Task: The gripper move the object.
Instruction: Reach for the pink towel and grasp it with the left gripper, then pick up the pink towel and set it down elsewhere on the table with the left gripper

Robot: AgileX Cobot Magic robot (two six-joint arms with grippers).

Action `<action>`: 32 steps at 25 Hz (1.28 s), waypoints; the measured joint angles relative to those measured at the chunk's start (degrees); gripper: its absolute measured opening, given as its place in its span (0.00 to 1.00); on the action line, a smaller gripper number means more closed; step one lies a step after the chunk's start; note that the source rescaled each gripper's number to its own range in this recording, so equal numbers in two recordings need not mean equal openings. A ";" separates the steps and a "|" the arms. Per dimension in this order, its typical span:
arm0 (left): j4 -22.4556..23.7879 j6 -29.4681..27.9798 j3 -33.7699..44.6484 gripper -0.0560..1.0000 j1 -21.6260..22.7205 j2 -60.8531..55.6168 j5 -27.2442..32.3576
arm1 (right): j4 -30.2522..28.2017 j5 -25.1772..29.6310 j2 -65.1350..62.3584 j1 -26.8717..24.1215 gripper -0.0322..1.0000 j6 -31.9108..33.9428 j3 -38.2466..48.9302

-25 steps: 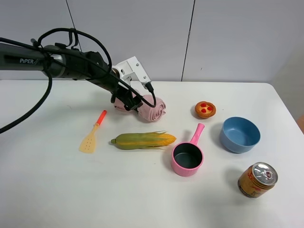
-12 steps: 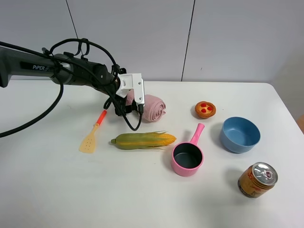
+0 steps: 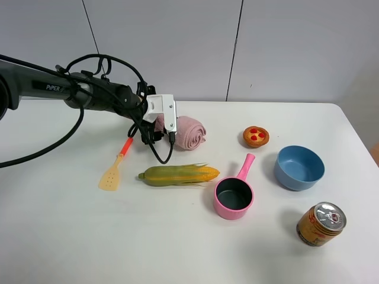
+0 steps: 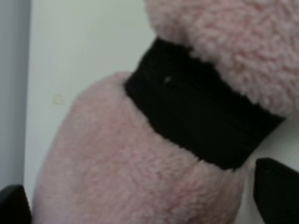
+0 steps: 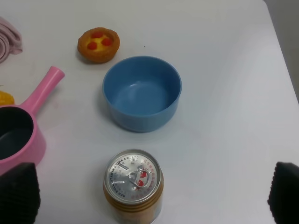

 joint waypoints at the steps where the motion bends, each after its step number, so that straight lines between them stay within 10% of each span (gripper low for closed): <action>1: 0.00 0.00 0.00 0.91 0.00 0.24 0.00 | 0.00 0.00 0.00 0.00 1.00 0.00 0.00; 4: 0.00 0.01 0.00 0.77 0.00 0.71 -0.13 | 0.00 0.00 0.00 0.00 1.00 0.00 0.00; 10: -0.50 0.01 -0.05 0.05 0.02 0.82 0.13 | 0.00 0.00 0.00 0.00 1.00 0.00 0.00; 17: -1.35 -2.75 -0.05 0.05 0.02 -0.80 2.20 | 0.00 0.00 0.00 0.00 1.00 0.00 0.00; 32: -8.86 -38.14 -0.01 0.05 5.17 -18.37 10.32 | 0.00 0.00 0.00 0.00 1.00 0.00 0.00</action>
